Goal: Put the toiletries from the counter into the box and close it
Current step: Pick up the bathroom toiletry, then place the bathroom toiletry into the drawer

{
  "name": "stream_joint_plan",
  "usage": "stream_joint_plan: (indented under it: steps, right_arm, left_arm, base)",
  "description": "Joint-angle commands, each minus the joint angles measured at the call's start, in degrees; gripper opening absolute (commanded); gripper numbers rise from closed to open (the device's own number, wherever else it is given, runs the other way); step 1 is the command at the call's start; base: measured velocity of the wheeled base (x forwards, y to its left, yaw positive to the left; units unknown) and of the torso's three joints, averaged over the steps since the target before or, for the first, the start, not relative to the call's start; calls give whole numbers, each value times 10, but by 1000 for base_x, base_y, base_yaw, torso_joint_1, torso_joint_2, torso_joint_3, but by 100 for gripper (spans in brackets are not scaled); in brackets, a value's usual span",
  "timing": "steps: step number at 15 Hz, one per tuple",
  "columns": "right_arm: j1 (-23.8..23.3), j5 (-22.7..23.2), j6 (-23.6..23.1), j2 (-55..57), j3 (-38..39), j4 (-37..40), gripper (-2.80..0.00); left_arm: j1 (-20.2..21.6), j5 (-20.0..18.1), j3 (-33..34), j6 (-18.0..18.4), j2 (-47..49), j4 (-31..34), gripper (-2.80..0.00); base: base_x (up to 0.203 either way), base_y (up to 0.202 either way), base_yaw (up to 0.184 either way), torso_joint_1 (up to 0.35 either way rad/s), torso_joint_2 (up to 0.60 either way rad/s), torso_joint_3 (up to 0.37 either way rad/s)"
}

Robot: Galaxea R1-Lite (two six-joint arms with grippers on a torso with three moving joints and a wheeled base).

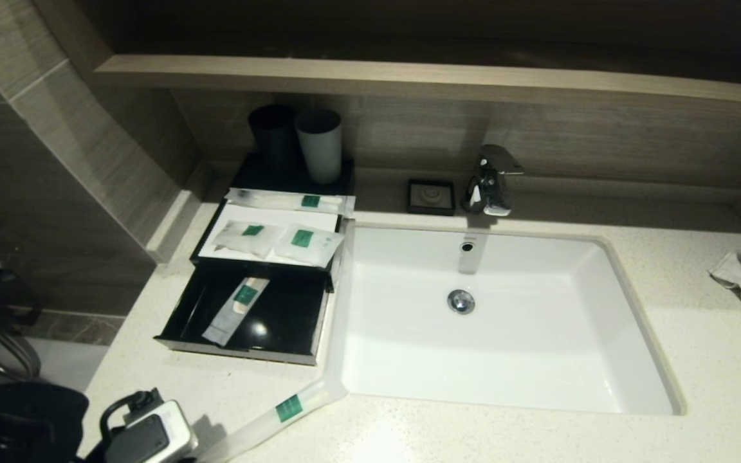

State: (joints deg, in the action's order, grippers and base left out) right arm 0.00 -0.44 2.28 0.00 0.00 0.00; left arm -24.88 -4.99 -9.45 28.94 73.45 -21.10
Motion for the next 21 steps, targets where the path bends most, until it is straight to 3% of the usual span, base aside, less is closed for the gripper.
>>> stream_joint_plan:
  steps: [1, 7, 10, 16, 19, 21]
  right_arm:
    - [0, 0, 0, 1, 0, 0, -280]
    - [0, 0, 0, 1, 0, 0, -280]
    - [0, 0, 0, 1, 0, 0, -280]
    - [0, 0, 0, 1, 0, 0, -280]
    - [0, 0, 0, 1, 0, 0, -280]
    - [0, 0, 0, 1, 0, 0, -280]
  left_arm:
    - [-11, -2, -3, 1, -33, -1, -280]
    - [-13, -3, -13, -5, -87, 3, -280]
    - [-12, -2, -51, -20, -110, 36, -280]
    - [-10, 7, -168, -177, -148, 162, -280]
    - [-10, 74, -187, -230, -141, 176, -280]
    - [-9, 98, -199, -258, -141, 203, -280]
  base:
    - [0, 0, 0, 0, 0, 0]
    - [0, 0, 0, 0, 0, 0]
    - [0, 0, 0, 0, 0, 0]
    - [0, 0, 0, 0, 0, 0]
    - [0, 0, 0, 0, 0, 0]
    - [0, 0, 0, 0, 0, 0]
